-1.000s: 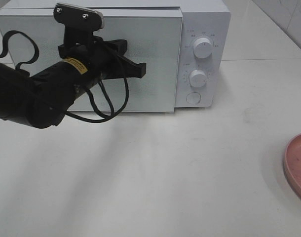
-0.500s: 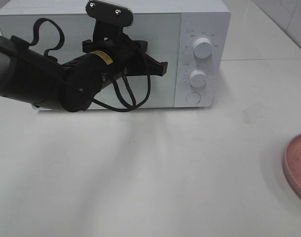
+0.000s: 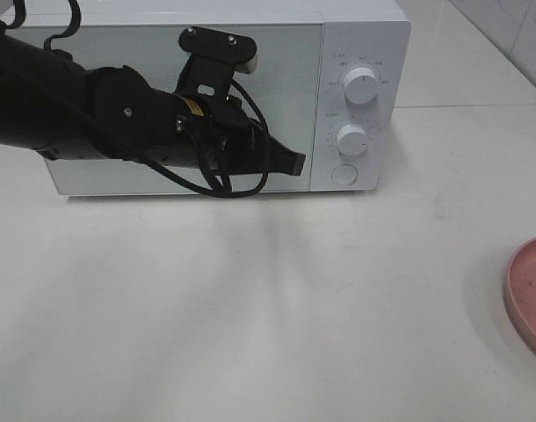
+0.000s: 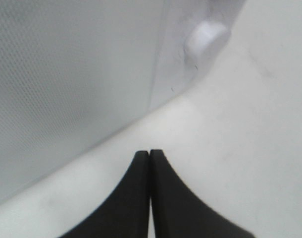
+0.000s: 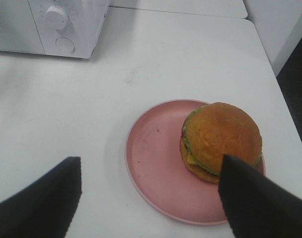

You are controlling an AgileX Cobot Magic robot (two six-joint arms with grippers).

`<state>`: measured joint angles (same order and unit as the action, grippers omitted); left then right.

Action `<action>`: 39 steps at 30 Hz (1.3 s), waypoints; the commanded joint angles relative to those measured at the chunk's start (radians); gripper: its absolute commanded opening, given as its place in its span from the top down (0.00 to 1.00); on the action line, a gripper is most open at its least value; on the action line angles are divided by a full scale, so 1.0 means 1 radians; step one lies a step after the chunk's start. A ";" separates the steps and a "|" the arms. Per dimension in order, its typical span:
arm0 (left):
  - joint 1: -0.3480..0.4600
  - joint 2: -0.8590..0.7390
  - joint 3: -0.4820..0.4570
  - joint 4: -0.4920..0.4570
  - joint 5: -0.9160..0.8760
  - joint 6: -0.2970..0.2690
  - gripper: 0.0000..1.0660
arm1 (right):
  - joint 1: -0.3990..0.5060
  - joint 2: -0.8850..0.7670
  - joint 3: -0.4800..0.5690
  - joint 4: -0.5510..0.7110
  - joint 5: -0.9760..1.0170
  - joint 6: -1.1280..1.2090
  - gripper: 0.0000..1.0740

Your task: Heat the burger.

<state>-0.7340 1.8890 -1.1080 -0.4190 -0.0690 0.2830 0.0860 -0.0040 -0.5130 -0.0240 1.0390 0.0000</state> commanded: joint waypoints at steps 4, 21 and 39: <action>-0.001 -0.077 -0.010 -0.004 0.417 -0.001 0.74 | -0.003 -0.018 0.001 -0.010 -0.001 -0.006 0.29; 0.009 -0.231 -0.012 0.046 1.094 -0.045 0.06 | -0.003 -0.018 0.001 -0.010 -0.001 -0.006 0.29; 0.482 -0.554 -0.006 0.216 1.350 -0.092 0.06 | -0.003 -0.018 0.001 -0.010 -0.001 -0.006 0.29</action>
<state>-0.2590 1.3500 -1.1160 -0.2120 1.2100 0.1990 0.0860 -0.0040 -0.5130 -0.0240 1.0390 0.0000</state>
